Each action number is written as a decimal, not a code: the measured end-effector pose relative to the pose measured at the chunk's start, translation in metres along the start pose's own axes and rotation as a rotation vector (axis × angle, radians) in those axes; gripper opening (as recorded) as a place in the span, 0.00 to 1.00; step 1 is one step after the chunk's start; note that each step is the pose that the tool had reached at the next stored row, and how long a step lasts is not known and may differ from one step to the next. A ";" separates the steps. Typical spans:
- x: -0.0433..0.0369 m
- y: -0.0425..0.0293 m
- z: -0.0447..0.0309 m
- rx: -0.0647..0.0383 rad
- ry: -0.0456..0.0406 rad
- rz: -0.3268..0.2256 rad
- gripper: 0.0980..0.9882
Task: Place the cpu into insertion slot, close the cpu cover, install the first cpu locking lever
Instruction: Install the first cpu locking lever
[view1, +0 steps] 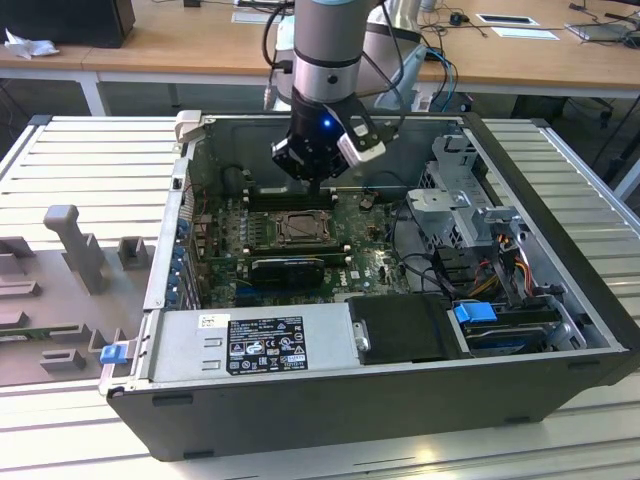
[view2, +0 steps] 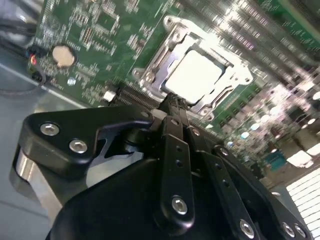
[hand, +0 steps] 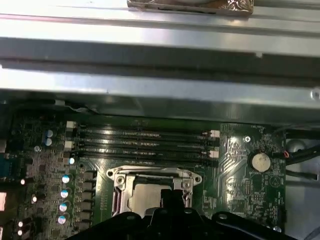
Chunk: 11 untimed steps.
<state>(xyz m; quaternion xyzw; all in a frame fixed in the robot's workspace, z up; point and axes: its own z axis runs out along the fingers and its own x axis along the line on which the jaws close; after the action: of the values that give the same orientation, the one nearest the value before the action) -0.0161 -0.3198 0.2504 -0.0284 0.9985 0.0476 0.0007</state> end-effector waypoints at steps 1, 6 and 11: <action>0.0005 -0.0076 -0.0005 0.000 -0.0001 0.000 0.01; 0.0026 -0.0435 0.0021 -0.002 0.0130 0.001 0.01; 0.0107 -0.0529 0.0070 -0.005 0.0136 -0.003 0.01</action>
<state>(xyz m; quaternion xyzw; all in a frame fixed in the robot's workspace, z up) -0.0238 -0.3723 0.2384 -0.0301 0.9983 0.0501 -0.0061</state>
